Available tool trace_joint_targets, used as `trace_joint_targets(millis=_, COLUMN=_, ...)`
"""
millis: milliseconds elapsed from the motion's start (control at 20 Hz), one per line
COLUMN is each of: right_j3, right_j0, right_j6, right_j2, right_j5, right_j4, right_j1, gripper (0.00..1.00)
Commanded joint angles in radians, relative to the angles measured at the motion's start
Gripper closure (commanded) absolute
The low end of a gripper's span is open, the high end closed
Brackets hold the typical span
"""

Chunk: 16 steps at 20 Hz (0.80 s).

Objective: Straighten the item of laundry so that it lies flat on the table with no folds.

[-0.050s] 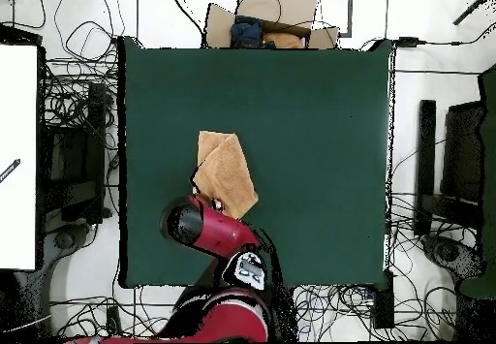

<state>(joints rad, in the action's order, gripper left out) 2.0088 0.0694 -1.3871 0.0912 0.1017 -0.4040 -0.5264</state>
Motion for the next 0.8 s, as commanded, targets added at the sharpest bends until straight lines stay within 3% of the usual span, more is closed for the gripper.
trace_joint_targets(millis=50, right_j3=0.047, right_j0=0.084, right_j6=-0.350, right_j2=-0.029, right_j5=0.190, right_j4=-0.084, right_j1=-0.101, gripper=1.00)
trace_joint_targets(millis=500, right_j3=0.011, right_j0=0.188, right_j6=-0.411, right_j2=0.069, right_j5=0.375, right_j4=-0.105, right_j1=-0.178, gripper=1.00)
trace_joint_targets(millis=800, right_j3=0.018, right_j0=0.170, right_j6=-0.390, right_j2=0.080, right_j5=0.434, right_j4=-0.088, right_j1=-0.220, gripper=1.00)
